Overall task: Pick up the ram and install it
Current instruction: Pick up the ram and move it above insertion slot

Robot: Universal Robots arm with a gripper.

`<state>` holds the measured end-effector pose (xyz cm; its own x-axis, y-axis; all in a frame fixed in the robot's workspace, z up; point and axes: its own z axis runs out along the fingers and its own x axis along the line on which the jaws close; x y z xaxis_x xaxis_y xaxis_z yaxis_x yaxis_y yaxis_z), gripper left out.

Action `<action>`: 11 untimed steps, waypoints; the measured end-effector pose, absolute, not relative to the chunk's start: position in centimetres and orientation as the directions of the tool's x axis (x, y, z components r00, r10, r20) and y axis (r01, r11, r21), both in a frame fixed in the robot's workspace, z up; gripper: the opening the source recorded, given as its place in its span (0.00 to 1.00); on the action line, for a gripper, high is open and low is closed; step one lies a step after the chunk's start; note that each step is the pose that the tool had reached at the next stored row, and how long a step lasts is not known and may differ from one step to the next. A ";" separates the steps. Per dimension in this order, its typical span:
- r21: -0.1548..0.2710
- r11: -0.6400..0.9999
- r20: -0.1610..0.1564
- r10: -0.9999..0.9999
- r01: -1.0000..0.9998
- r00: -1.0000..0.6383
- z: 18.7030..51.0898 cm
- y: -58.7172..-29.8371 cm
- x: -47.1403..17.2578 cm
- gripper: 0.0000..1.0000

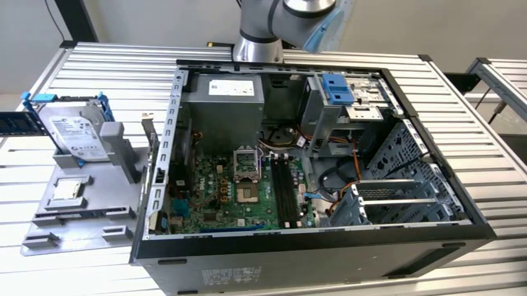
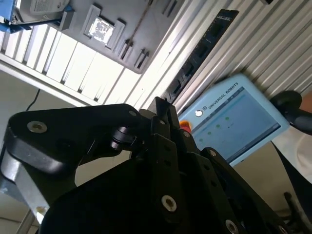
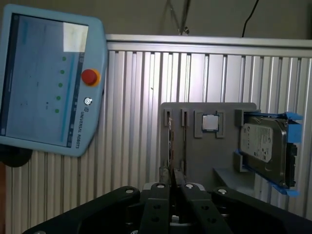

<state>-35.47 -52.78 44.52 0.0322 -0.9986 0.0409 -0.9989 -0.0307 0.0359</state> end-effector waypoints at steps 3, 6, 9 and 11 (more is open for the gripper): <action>0.036 -0.031 0.039 -0.999 -0.999 0.032 44.5 -52.8 -35.5 0.00; 0.036 -0.031 0.038 -0.999 -0.999 0.032 44.5 -52.8 -35.5 0.00; 0.036 -0.031 0.038 -0.999 -0.999 0.032 44.5 -52.8 -35.1 0.00; 0.037 -0.031 0.038 -0.999 -0.999 0.032 44.5 -52.8 -34.5 0.00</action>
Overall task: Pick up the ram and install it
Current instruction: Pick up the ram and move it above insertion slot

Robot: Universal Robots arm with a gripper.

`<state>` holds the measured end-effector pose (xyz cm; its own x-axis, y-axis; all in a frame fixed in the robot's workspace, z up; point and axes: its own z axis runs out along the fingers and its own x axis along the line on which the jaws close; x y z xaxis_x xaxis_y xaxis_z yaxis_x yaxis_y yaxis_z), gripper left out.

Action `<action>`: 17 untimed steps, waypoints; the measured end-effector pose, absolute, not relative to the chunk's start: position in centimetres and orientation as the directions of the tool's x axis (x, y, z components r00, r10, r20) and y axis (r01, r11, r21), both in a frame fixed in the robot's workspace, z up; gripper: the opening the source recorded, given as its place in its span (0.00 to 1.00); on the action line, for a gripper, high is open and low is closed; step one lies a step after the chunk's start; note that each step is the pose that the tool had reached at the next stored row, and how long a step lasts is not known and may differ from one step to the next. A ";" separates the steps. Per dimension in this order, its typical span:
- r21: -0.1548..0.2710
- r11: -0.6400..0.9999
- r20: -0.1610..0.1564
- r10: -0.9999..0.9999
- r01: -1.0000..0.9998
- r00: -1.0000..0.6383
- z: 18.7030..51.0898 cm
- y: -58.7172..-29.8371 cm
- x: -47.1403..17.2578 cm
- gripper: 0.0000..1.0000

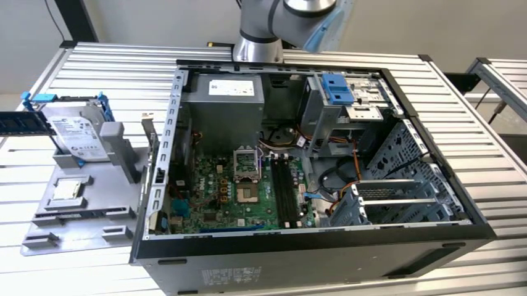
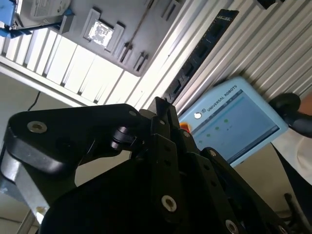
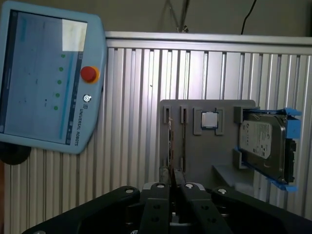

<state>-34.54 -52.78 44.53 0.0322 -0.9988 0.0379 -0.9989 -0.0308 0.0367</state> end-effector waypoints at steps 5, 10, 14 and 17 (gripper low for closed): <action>0.039 -0.031 0.038 -0.999 -0.999 0.032 44.5 -52.8 -33.0 0.00; 0.043 -0.031 0.038 -0.999 -0.999 0.032 44.5 -52.8 -31.2 0.00; 0.047 -0.031 0.037 -0.999 -0.998 0.033 44.5 -52.8 -29.9 0.00; 0.050 -0.031 0.037 -0.999 -0.998 0.033 44.5 -52.8 -28.9 0.00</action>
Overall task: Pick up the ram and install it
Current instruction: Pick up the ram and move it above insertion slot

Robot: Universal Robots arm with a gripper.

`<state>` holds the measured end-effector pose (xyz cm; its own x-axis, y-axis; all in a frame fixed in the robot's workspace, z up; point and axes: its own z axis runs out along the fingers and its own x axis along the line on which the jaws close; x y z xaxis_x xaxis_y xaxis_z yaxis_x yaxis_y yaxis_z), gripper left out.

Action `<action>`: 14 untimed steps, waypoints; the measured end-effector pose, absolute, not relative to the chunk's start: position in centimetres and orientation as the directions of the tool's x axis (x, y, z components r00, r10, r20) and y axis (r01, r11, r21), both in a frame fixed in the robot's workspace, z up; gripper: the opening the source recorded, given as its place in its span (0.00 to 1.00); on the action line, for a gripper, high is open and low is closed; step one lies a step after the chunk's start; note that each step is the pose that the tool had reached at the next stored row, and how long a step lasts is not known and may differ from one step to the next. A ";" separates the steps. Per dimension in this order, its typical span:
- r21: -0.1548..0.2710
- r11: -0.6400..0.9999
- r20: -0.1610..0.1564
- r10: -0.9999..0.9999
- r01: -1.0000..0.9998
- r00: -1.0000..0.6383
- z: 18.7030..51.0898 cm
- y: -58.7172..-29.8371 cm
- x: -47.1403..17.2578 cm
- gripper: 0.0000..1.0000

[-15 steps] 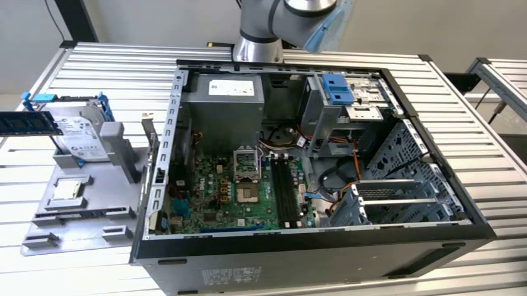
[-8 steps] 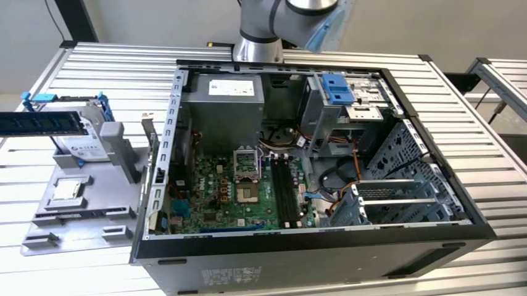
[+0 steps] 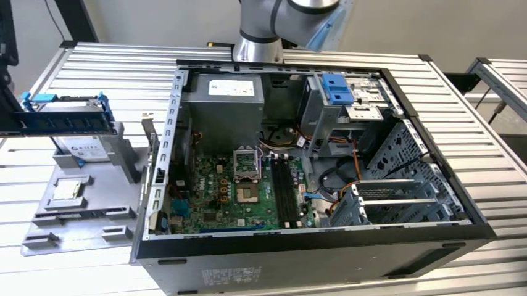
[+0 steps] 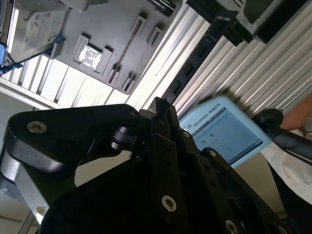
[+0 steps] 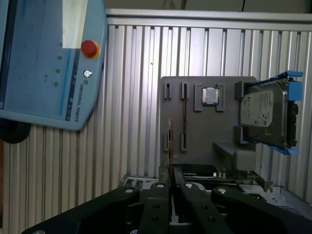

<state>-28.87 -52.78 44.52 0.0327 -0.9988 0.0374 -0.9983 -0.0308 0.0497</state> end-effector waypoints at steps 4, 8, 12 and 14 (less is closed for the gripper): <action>0.054 -0.031 0.037 -0.999 -0.998 0.033 44.5 -52.8 -27.6 0.00; 0.057 -0.031 0.037 -0.999 -0.998 0.033 44.5 -52.8 -26.4 0.00; 0.060 -0.031 0.037 -0.999 -0.998 0.033 44.5 -52.8 -25.3 0.00; 0.061 -0.031 0.037 -0.999 -0.998 0.033 44.5 -52.8 -24.8 0.00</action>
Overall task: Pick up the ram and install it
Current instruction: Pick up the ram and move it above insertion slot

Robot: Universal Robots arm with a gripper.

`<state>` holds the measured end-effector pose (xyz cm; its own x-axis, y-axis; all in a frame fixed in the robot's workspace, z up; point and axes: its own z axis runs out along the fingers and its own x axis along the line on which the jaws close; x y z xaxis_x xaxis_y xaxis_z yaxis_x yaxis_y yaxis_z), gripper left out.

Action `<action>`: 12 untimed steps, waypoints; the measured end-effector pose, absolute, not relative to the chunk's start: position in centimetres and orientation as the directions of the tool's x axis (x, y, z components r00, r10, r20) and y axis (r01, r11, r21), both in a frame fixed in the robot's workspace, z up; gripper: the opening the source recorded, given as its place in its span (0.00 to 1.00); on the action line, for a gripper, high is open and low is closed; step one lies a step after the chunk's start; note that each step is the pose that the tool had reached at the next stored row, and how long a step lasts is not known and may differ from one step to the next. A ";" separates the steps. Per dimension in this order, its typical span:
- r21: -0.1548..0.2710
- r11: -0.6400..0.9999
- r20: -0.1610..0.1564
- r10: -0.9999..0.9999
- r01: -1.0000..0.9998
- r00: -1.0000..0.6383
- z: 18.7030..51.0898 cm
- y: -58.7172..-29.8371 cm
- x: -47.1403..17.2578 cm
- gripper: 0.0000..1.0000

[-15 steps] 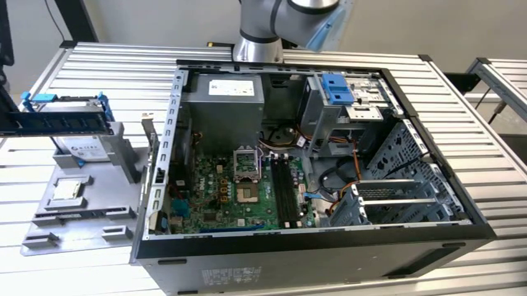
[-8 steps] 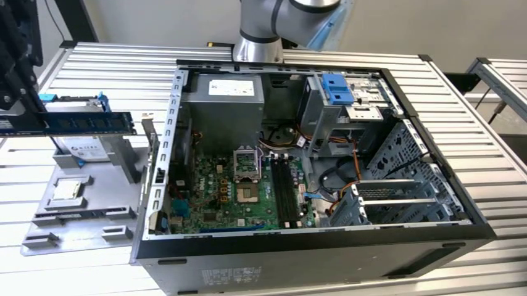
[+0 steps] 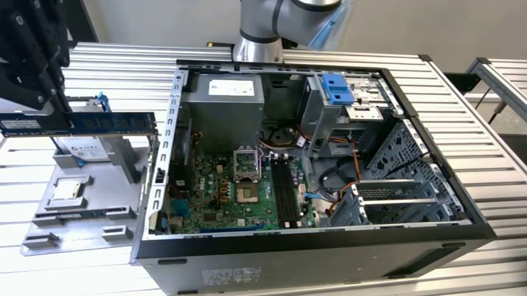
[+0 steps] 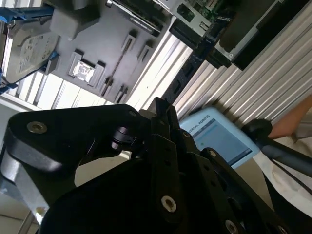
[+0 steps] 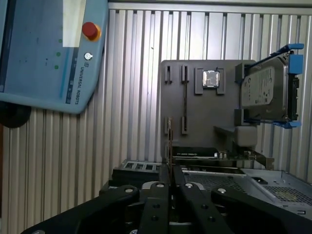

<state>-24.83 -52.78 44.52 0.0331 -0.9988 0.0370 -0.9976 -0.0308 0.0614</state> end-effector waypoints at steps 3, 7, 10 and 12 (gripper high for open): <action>0.064 -0.031 0.037 -0.999 -0.998 0.033 44.5 -52.8 -24.1 0.00; 0.066 -0.031 0.037 -0.999 -0.997 0.033 44.5 -52.8 -23.1 0.00; 0.067 -0.031 0.037 -0.999 -0.997 0.033 44.5 -52.8 -22.4 0.00; 0.068 -0.031 0.037 -0.999 -0.997 0.033 44.5 -52.8 -22.0 0.00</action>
<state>-21.95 -52.78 44.52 0.0334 -0.9988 0.0368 -0.9972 -0.0308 0.0679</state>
